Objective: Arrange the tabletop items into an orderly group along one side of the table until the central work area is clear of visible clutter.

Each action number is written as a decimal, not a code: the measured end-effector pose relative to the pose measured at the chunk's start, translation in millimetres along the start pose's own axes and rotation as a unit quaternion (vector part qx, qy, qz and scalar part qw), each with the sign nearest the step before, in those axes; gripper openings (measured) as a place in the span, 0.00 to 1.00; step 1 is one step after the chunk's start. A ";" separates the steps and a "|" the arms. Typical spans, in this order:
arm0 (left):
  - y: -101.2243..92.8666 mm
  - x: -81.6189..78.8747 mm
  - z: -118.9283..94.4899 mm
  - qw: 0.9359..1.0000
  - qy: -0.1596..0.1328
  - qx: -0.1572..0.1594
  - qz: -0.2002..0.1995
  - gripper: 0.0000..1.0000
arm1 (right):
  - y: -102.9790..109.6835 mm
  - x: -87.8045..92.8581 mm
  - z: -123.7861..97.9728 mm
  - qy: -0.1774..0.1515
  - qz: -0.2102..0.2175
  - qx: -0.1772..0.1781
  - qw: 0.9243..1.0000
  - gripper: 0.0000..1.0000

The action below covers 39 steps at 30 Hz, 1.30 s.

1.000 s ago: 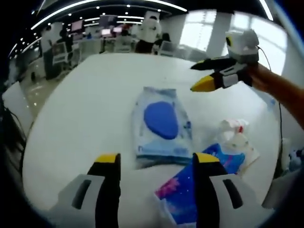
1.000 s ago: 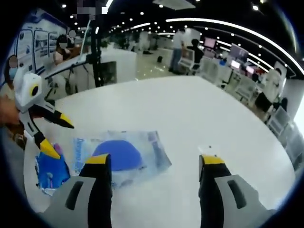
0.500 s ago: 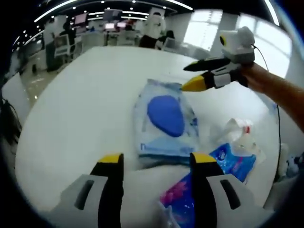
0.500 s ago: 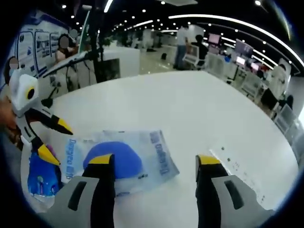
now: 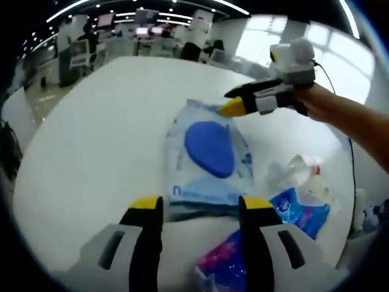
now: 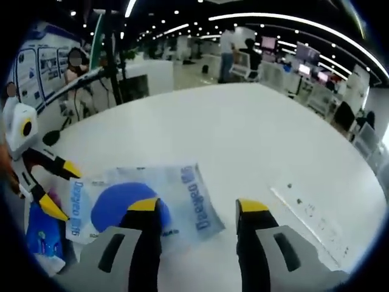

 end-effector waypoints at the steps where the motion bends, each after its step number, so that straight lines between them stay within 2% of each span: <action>1: 0.1 -0.3 0.3 1.000 -0.001 0.000 -0.001 0.48 | 0.0 0.8 1.9 0.001 0.003 -0.002 1.000 0.44; 12: 1.3 -2.7 4.7 1.000 -0.003 -0.001 -0.005 0.44 | -0.6 8.4 9.7 0.022 -0.009 -0.011 1.000 0.28; 18: 2.9 -3.5 5.6 1.000 -0.005 -0.007 -0.005 0.39 | -6.9 11.7 8.0 0.027 -0.010 -0.002 1.000 0.19; 30: 8.6 -5.0 6.3 1.000 -0.005 -0.023 0.002 0.35 | -7.3 14.9 7.9 0.031 -0.010 -0.005 0.999 0.12; 33: 12.7 -7.8 5.3 0.999 -0.009 -0.035 0.008 0.34 | -7.6 16.4 7.6 0.034 -0.013 -0.006 0.999 0.10; 34: 18.1 -10.6 3.5 0.999 -0.014 -0.050 0.013 0.26 | -7.6 16.5 7.4 0.034 -0.012 -0.007 0.999 0.10; 35: 19.1 -11.4 2.4 0.999 -0.015 -0.048 0.010 0.24 | -7.7 16.9 7.1 0.035 -0.013 -0.007 0.999 0.10; 39: 23.6 -12.0 3.0 0.999 -0.014 -0.050 0.005 0.23 | -7.1 18.1 6.6 0.037 -0.008 -0.007 0.999 0.08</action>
Point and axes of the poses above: the point that each gripper's makers call its tool centre point, and the gripper's own axes: z roughly forward along the fingers, y roughly to its left, x roughly out of its underside, the point moved 3 cm from there along -z, roughly backward along the fingers, and after that the axes turned 2 degrees about -z, right-handed, at the moved point
